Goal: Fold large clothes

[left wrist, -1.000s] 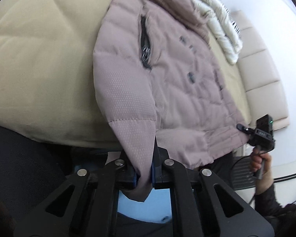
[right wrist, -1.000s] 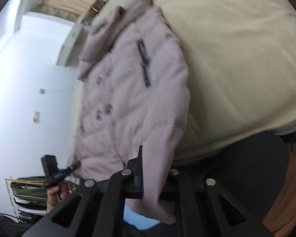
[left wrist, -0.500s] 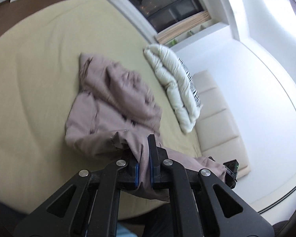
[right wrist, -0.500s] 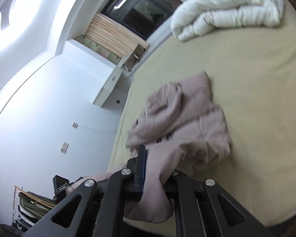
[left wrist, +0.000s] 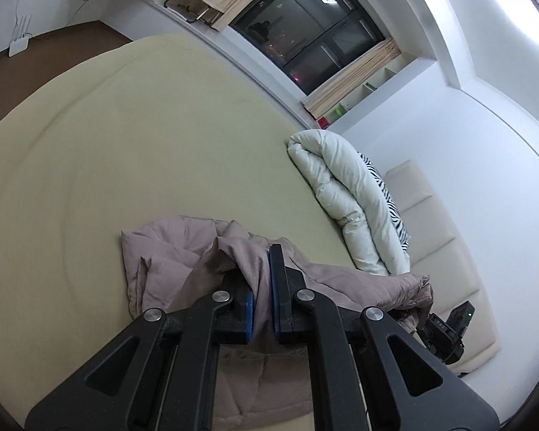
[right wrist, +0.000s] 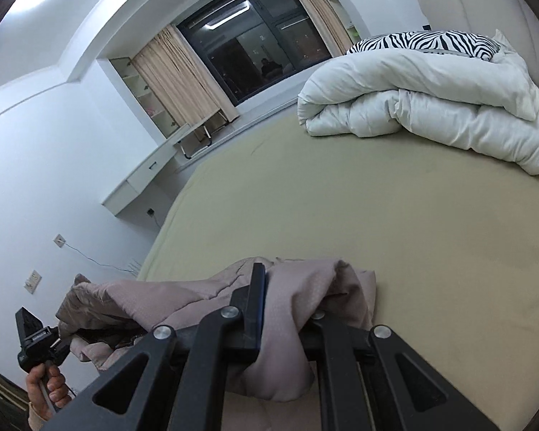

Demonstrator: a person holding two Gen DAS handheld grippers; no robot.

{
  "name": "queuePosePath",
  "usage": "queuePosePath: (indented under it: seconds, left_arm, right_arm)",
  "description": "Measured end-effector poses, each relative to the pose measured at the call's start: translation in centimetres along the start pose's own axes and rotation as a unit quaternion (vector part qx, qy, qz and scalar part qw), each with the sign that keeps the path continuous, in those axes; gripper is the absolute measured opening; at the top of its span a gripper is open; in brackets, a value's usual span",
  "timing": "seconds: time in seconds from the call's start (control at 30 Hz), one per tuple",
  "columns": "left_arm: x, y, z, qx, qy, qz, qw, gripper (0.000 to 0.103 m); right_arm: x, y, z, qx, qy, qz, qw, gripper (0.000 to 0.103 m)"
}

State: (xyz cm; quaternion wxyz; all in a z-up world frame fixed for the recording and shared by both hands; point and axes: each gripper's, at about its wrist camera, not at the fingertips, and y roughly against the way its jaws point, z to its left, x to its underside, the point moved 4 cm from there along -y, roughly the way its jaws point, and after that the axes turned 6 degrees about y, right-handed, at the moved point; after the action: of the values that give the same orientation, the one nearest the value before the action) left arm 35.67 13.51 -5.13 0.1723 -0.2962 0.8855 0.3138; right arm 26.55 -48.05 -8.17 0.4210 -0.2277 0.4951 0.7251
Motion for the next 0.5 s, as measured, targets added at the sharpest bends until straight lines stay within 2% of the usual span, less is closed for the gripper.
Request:
queuePosePath:
  seconds: [0.17, 0.23, 0.3, 0.33, 0.4, 0.47, 0.5]
  left_arm:
    - [-2.3, -7.7, 3.7, -0.042, 0.007, 0.004, 0.9991, 0.005]
    - [-2.7, -11.2, 5.6, -0.074, 0.012, 0.016, 0.9970, 0.006]
    - [-2.5, -13.6, 7.5, -0.096, 0.022, 0.031, 0.9947, 0.006]
    - [-2.5, -14.6, 8.3, -0.104, 0.046, 0.033, 0.9930, 0.007]
    - [-2.7, -15.0, 9.2, -0.077, 0.076, 0.030, 0.9937, 0.008]
    - [-3.1, -14.1, 9.6, -0.044, 0.100, 0.019, 0.9939, 0.009]
    - [-3.2, -13.0, 9.5, -0.036, 0.106, 0.007, 0.9936, 0.011]
  right_arm:
    - [-0.2, -7.7, -1.8, 0.036, 0.013, 0.019, 0.999, 0.009]
    - [0.5, -10.5, -2.3, 0.060, 0.027, 0.031, 0.997, 0.008]
    - [1.6, -13.7, -3.7, 0.072, 0.011, 0.059, 0.996, 0.009]
    - [2.4, -15.0, -4.6, 0.074, -0.002, 0.074, 0.995, 0.011]
    - [3.4, -16.1, -5.7, 0.064, -0.031, 0.084, 0.994, 0.011]
    - [3.7, -15.5, -6.6, 0.039, -0.067, 0.068, 0.995, 0.016]
    - [3.8, -14.9, -6.7, 0.027, -0.075, 0.061, 0.995, 0.027]
